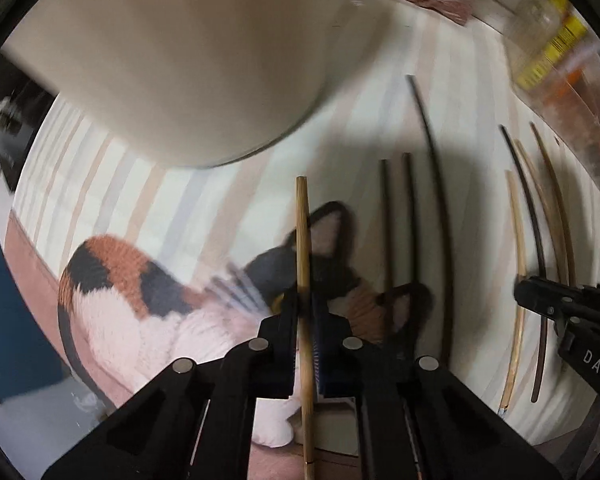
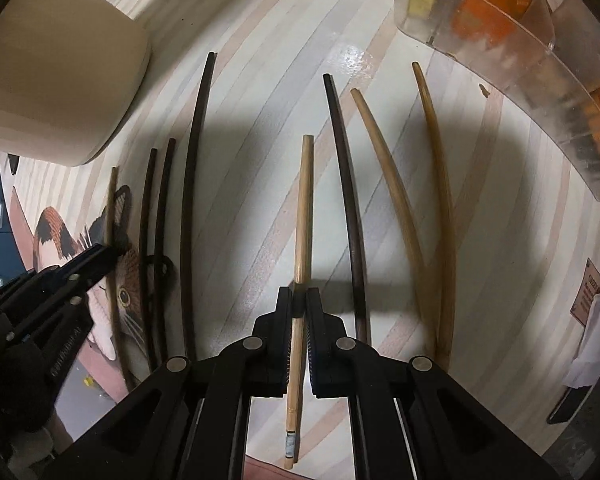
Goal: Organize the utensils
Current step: 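Lower the left tool onto a light chopstick while the right tool grasps another, then lift both chopsticks upright and carry them above the beige holder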
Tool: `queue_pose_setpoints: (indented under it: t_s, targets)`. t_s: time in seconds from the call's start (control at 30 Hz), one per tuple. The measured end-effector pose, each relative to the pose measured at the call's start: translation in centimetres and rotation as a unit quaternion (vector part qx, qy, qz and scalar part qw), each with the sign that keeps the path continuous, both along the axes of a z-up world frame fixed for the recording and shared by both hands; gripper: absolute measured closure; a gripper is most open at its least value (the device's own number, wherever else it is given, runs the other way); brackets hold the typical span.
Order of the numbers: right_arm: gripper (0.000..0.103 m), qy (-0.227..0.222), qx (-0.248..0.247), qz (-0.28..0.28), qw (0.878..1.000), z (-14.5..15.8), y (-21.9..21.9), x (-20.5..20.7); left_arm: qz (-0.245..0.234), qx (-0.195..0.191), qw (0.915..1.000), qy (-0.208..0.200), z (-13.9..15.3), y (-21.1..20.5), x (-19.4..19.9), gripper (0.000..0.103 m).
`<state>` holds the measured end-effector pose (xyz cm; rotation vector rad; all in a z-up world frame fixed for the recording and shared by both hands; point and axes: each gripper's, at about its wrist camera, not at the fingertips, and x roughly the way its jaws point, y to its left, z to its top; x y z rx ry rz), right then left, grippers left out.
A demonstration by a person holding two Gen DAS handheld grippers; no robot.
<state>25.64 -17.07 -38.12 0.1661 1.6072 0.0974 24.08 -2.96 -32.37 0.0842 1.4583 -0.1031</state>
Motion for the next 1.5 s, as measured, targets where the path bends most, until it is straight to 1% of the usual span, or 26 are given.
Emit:
queue_pose_setpoints:
  t_s: [0.1,0.17,0.2,0.23,0.27,0.47,0.5,0.63,0.77,0.8,0.83,0.87,1.1,1.13,1.2,1.23,1.33,1.37,1.5]
  targets:
    - [0.096,0.019,0.021,0.017,0.999,0.1,0.4,0.0,0.037,-0.018,0.9990,0.017,-0.2,2.7,-0.1,0.099]
    - [0.096,0.017,0.010,0.036,0.999,0.2,1.3,-0.3,0.049,-0.029,0.9982,0.021,-0.3,3.6,-0.2,0.098]
    - [0.096,0.019,0.007,0.038,0.999,0.3,1.5,-0.4,0.050,-0.037,0.9978,0.021,-0.4,3.8,-0.3,0.098]
    - [0.096,0.023,0.005,0.037,0.999,0.3,1.6,-0.3,0.050,-0.039,0.9977,0.021,-0.4,3.9,-0.3,0.095]
    - [0.096,0.028,0.004,0.034,0.999,0.3,1.9,-0.3,0.048,-0.038,0.9978,0.023,-0.5,3.9,-0.2,0.094]
    - [0.096,0.039,0.000,0.034,0.999,0.4,2.5,-0.4,0.035,-0.021,0.9990,0.020,-0.1,3.5,0.2,0.094]
    - [0.096,0.040,0.001,0.032,0.999,0.3,2.7,0.4,0.034,-0.020,0.9990,0.019,-0.2,3.5,0.2,0.094]
    - [0.096,0.044,0.008,0.025,0.999,0.1,2.4,0.5,0.032,-0.016,0.9992,0.017,-0.6,2.1,0.5,0.094]
    - [0.096,0.048,0.019,0.017,0.999,-0.2,1.2,1.1,0.030,-0.012,0.9993,0.016,-1.1,1.6,0.6,0.094]
    - [0.096,0.049,0.021,0.016,0.998,-0.8,0.4,1.0,0.029,-0.012,0.9994,0.015,-1.1,1.4,0.5,0.094]
    - [0.096,0.049,0.024,0.015,0.998,-0.7,0.3,1.1,0.028,-0.011,0.9994,0.015,-0.7,1.5,0.5,0.094]
    - [0.096,0.050,0.025,0.015,0.998,-0.9,-0.8,1.3,0.028,-0.012,0.9994,0.015,-0.6,1.5,0.6,0.094]
    - [0.095,0.049,0.022,0.014,0.998,-0.7,-1.8,1.8,0.029,-0.019,0.9993,0.014,-0.3,2.3,0.7,0.094]
    - [0.094,0.049,0.023,0.014,0.998,-0.6,-2.1,1.8,0.028,-0.021,0.9993,0.014,-0.4,2.5,0.7,0.094]
    - [0.086,0.050,0.031,0.010,0.998,-0.6,-1.3,1.4,0.028,-0.022,0.9993,0.014,-0.3,2.7,0.7,0.094]
    - [0.085,0.050,0.031,0.011,0.998,-0.5,-1.2,1.5,0.027,-0.022,0.9993,0.014,-0.3,2.8,0.7,0.094]
    - [0.083,0.050,0.019,0.023,0.998,-0.4,-0.8,1.6,0.027,-0.019,0.9994,0.013,-0.4,2.9,0.7,0.094]
    - [0.083,0.049,0.015,0.023,0.998,-0.3,0.0,1.3,0.027,-0.018,0.9994,0.013,-0.4,2.8,0.7,0.094]
    - [0.083,0.043,-0.011,0.029,0.999,0.0,0.9,1.2,0.027,-0.015,0.9995,0.012,-0.4,2.6,0.7,0.094]
